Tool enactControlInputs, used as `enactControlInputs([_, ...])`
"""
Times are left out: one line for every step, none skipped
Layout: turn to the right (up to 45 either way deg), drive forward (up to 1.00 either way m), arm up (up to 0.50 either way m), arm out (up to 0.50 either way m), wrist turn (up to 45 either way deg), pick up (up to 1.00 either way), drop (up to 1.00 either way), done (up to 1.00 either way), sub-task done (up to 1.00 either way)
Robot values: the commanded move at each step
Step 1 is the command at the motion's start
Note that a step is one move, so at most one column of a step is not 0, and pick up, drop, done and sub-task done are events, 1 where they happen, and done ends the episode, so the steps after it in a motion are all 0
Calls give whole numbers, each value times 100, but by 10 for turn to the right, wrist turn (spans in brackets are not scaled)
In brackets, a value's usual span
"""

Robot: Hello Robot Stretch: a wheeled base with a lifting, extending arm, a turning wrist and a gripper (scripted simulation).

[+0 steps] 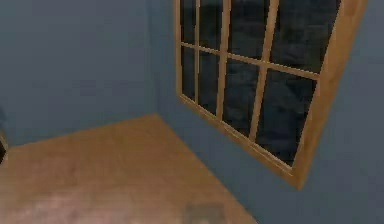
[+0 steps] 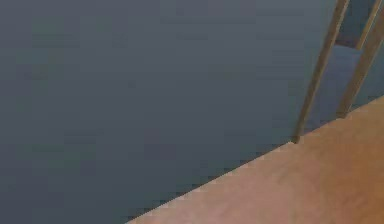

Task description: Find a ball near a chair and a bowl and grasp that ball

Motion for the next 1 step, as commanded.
enactControlInputs([-450, 0, 0, 0, 0, 0, 0, 0, 0])
